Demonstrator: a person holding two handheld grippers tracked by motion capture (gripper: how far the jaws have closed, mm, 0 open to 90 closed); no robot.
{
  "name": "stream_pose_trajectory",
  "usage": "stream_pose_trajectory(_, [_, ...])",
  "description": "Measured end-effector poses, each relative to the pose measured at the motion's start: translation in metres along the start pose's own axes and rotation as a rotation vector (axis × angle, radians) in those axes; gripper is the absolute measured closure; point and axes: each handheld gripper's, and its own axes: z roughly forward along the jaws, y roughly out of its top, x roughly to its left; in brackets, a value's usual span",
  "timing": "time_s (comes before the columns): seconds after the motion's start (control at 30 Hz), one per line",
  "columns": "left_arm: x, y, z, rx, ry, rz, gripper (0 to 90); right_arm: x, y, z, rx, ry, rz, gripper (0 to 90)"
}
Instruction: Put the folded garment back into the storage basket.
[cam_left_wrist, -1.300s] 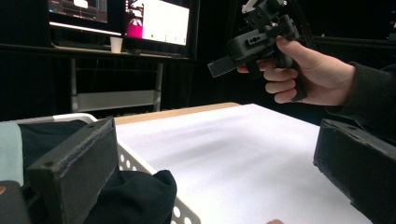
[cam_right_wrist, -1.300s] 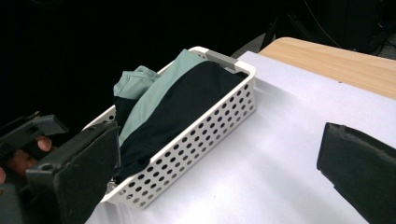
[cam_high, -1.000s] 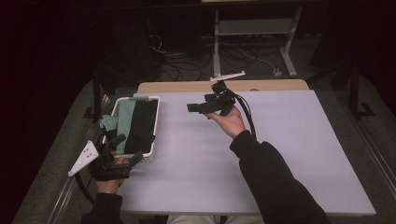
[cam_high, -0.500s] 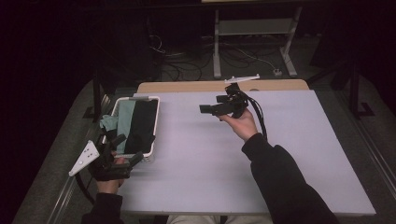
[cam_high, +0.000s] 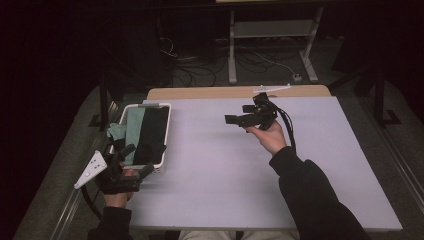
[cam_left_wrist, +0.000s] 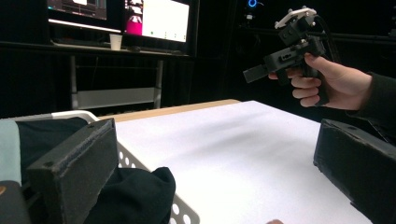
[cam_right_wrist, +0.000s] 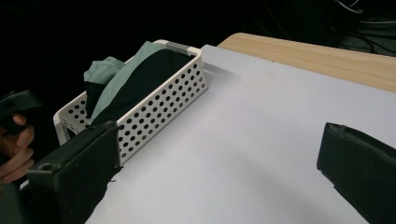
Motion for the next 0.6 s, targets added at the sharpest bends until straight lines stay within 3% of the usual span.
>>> stream_pose_trajectory(0.6, [0.000,-0.001,0.001,0.012,0.003,-0.001,0.0,-0.017,-0.019,-0.027,-0.020,-0.040,0.015,0.0])
